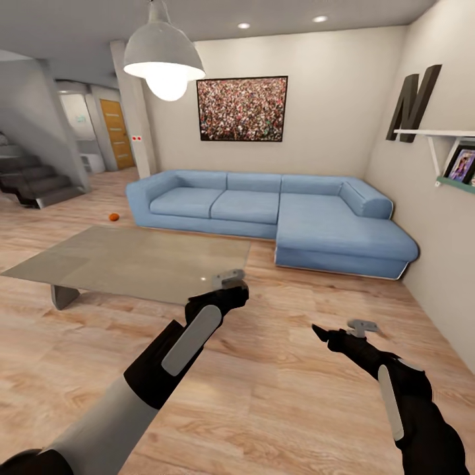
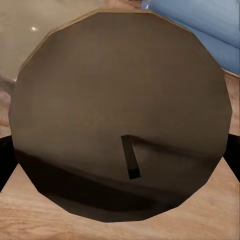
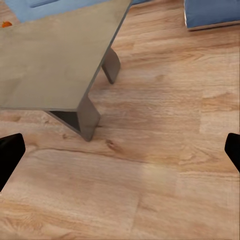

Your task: Place each of the two pumpkins and all three candles from the living room inside a cabinet in the living room (use any cabinet), then make sure every cabinet is closed, and position the cauldron so it is next to a table in the living room.

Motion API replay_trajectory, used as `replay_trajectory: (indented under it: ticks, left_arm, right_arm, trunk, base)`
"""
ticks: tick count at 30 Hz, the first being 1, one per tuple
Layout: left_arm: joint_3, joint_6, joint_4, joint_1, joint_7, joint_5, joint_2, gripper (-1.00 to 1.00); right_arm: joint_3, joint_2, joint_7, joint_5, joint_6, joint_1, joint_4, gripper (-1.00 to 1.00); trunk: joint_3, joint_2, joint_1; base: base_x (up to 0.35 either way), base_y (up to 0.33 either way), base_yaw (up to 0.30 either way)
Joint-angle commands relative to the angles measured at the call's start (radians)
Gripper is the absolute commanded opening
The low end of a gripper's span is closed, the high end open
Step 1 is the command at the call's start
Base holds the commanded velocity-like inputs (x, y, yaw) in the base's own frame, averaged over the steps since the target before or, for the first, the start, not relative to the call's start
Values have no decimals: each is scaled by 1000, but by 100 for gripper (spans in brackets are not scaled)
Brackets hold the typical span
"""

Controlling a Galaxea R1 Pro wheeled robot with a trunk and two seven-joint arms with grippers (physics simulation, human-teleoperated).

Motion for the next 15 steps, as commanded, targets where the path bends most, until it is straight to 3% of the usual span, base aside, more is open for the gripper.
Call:
replay_trajectory:
  ticks: [1, 15]
  left_arm:
    - [0, 1, 0, 0, 0, 0, 0, -100]
    - [0, 1, 0, 0, -1, 0, 0, -100]
  right_arm:
    - [0, 0, 0, 0, 0, 0, -1, 100]
    - [1, 0, -2, 0, 0, 0, -2, 100]
  trunk:
    - [3, 7, -4]
    - [47, 105, -58]
  base:
    - [0, 0, 221]
    - [0, 0, 277]
